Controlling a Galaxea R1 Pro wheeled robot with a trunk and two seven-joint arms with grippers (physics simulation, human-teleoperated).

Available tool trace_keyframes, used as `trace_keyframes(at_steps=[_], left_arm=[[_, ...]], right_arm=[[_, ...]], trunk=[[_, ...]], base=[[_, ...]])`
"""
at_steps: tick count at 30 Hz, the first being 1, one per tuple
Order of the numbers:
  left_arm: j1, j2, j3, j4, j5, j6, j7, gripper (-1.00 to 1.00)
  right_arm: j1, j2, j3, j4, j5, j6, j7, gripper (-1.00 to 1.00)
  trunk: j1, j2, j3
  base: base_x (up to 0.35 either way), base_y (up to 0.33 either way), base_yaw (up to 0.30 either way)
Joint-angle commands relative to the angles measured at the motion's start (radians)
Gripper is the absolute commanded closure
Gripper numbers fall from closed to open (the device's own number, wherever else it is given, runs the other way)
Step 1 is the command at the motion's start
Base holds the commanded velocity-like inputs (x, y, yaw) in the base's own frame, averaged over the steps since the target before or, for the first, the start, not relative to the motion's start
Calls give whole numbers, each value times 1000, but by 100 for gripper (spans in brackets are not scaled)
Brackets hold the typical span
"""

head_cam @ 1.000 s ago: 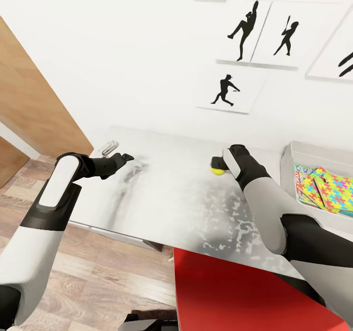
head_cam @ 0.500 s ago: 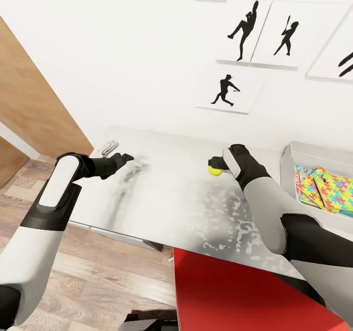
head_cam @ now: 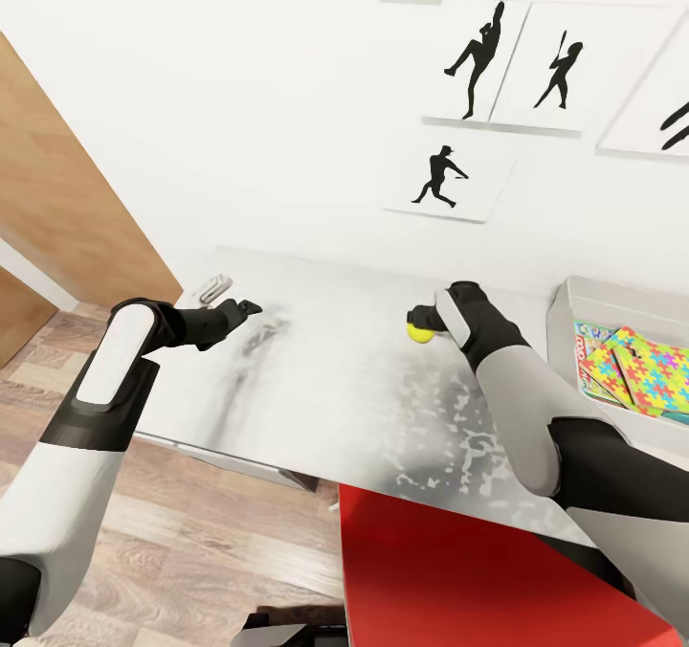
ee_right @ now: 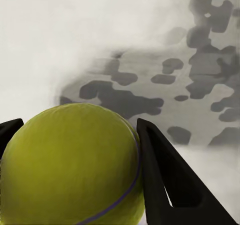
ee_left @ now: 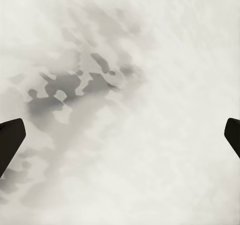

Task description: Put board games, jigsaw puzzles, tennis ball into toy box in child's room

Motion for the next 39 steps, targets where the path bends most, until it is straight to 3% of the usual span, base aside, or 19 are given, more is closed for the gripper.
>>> trace_keyframes(at_steps=[1, 8, 15, 16, 19, 21, 22, 27, 28, 31, 36, 39], left_arm=[[-1, 1, -2, -1, 9, -1, 10, -100], [2, -30, -4, -2, 9, -1, 11, -100], [-2, -90, -5, -2, 6, -1, 14, -100], [-2, -90, -5, -2, 6, -1, 14, -100], [-3, -106, -14, -2, 5, -1, 14, -100], [-4, -111, -21, -2, 5, -1, 14, -100], [-4, -111, -21, -2, 5, -1, 14, -100], [-4, -119, -31, -3, 7, 0, 15, -100], [-4, -119, -31, -3, 7, 0, 15, -100], [-6, -122, -34, -4, 8, 0, 15, -100], [-14, -123, -36, -5, 9, 0, 15, -100], [-21, -124, -37, -5, 10, 1, 16, -100]], right_arm=[[-1, 0, -5, -3, -14, 1, -14, 100], [1, -9, -7, -91, -16, 14, -14, 100], [12, -55, -10, -348, -24, 147, -12, 100], [12, -55, -10, -348, -24, 147, -12, 100], [31, -79, -12, -487, -27, 225, 6, 100], [52, -96, -13, -594, -28, 260, 33, 100], [52, -96, -13, -594, -28, 260, 33, 100], [140, -141, -15, -870, -26, 274, 93, 100], [140, -141, -15, -870, -26, 274, 93, 100], [188, -166, -19, -996, -26, 274, 109, 100], [213, -198, -26, -1060, -27, 274, 118, 100], [226, -231, -32, -1093, -29, 274, 124, 100]], trunk=[[1, -2, -2], [1, -2, -2], [1, -2, -2], [1, -2, -2], [1, -2, -2], [1, -2, -2], [1, -2, -2], [1, -2, -2], [1, -2, -2], [1, -2, -2], [1, -2, -2], [1, -2, -2]], base=[[0, 0, 0], [0, 0, 0], [0, 0, 0], [0, 0, 0], [0, 0, 0], [0, 0, 0], [0, 0, 0], [0, 0, 0], [0, 0, 0], [0, 0, 0], [0, 0, 0], [0, 0, -31]])
